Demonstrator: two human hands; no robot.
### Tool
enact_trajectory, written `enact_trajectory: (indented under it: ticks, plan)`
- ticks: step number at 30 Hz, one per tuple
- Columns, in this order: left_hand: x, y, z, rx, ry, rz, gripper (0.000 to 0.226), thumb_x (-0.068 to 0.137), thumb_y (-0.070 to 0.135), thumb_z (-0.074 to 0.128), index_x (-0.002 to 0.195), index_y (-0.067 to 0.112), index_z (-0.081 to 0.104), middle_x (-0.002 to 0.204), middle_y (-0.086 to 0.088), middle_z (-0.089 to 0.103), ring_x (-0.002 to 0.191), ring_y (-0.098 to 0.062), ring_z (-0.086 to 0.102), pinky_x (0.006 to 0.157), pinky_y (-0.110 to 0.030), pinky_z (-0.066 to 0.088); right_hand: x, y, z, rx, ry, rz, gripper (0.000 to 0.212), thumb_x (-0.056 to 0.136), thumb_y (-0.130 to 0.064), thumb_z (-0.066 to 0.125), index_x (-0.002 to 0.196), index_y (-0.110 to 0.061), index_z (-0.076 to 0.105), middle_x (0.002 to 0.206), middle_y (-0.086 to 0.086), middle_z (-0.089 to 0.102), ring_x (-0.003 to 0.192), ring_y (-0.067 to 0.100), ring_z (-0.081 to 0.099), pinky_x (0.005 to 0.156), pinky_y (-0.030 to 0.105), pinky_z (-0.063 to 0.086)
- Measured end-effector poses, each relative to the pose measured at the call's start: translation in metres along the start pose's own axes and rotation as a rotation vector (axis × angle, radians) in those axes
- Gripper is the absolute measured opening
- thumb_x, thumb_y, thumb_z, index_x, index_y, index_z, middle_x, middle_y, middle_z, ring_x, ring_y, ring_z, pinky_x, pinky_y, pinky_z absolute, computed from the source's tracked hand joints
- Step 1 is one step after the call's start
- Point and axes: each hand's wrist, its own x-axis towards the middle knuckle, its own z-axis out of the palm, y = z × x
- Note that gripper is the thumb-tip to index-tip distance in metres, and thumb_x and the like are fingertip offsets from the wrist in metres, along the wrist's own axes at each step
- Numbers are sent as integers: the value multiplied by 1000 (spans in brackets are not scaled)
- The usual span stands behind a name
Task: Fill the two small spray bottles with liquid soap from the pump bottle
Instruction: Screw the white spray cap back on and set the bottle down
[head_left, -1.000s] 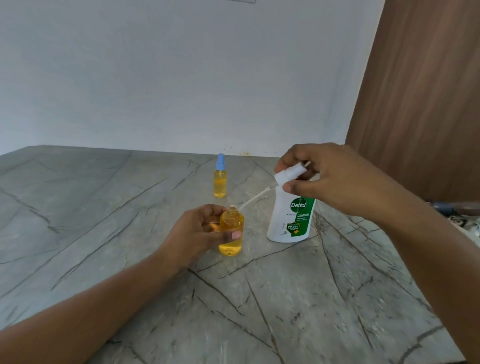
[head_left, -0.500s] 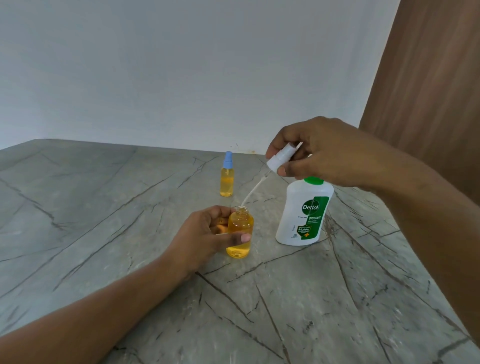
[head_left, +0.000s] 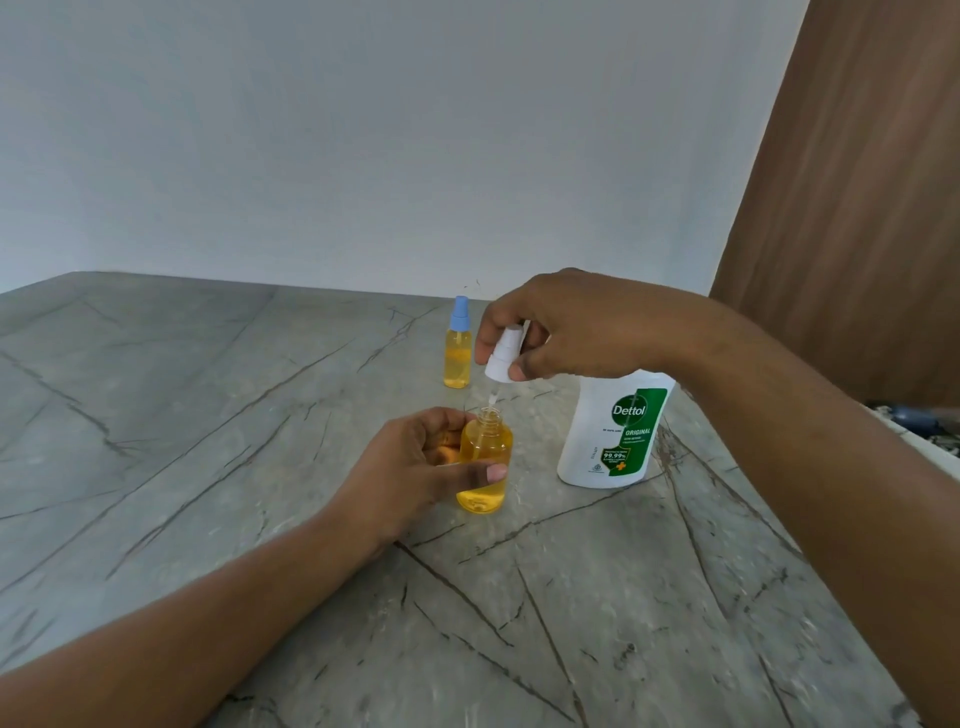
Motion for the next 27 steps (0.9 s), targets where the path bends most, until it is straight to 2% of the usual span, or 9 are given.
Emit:
enact_trajectory:
  ticks: [4,9,14,20,25,27]
  plan:
    - [0,0,0,11,0,0,59,51,40,77,104,17,65,92,2,73,85,-15,69,85,-36,54,1,-2,-1,-17,-63,-29,26,87,-14,65,109,-28,64,88,-22,54,85,9,60,68,20,45]
    - [0,-1,0,31,6,-9,57,53,41,77,103,19,65,91,2,73,84,-15,69,85,-38,54,5,-7,9,-98,-104,-65,26,87,-16,65,109,-28,64,79,-25,49,75,-4,49,65,14,37]
    - [0,0,0,30,13,-16,52,54,38,77,101,19,65,90,2,73,83,-15,69,86,-37,54,8,-6,15,-111,-93,-50,27,85,-16,68,109,-27,65,75,-25,49,70,-7,46,64,13,35]
    - [1,1,-1,25,11,-20,52,54,38,76,101,20,65,91,3,73,84,-13,69,86,-35,53,13,-4,16,-75,-125,-40,27,84,-17,69,110,-25,65,93,-13,58,82,8,62,67,18,43]
    - [-1,1,2,37,18,-26,56,52,42,75,103,21,64,92,5,73,84,-11,69,86,-33,53,15,-4,11,-78,-167,-71,24,83,-17,70,105,-27,67,84,-22,57,79,6,62,66,18,42]
    - [0,1,2,34,21,-26,55,52,41,75,102,21,65,92,5,73,84,-11,69,85,-31,53,17,-3,11,-73,-169,-66,23,83,-18,71,105,-24,67,84,-19,61,77,7,64,67,18,45]
